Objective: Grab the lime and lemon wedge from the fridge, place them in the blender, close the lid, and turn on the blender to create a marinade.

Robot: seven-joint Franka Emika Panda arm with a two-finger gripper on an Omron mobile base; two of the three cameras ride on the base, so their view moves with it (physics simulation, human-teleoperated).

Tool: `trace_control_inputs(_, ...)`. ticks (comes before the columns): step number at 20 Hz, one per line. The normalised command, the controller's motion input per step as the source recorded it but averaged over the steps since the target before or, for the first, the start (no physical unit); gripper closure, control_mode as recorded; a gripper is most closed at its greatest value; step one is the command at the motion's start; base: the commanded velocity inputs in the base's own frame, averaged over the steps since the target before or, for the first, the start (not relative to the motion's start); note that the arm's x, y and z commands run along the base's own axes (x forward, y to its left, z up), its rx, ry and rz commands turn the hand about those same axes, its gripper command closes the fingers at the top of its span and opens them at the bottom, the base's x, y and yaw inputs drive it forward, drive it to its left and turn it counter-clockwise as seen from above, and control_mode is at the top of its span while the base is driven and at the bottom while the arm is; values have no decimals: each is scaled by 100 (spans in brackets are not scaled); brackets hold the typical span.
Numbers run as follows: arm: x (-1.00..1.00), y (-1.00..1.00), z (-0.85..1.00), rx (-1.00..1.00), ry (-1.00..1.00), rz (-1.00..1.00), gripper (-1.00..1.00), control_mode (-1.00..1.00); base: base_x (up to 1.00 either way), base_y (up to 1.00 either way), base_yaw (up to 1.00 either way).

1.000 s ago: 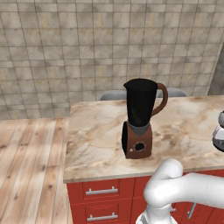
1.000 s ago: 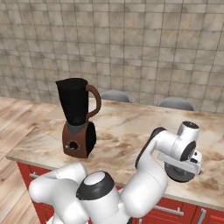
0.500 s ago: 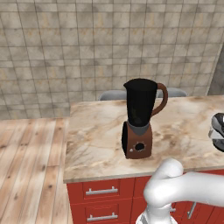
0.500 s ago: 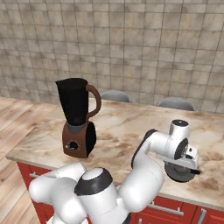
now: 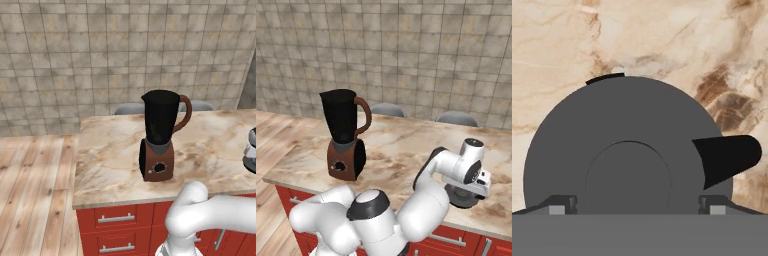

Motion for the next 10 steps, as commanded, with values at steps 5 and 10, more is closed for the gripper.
trace_control_inputs(5, 0, -3, -20, 0, 1, 0, -100, -100, 0, 0, 0)
trace_control_inputs(10, 0, 0, -42, 0, 3, 0, -100, -100, 0, 0, 0)
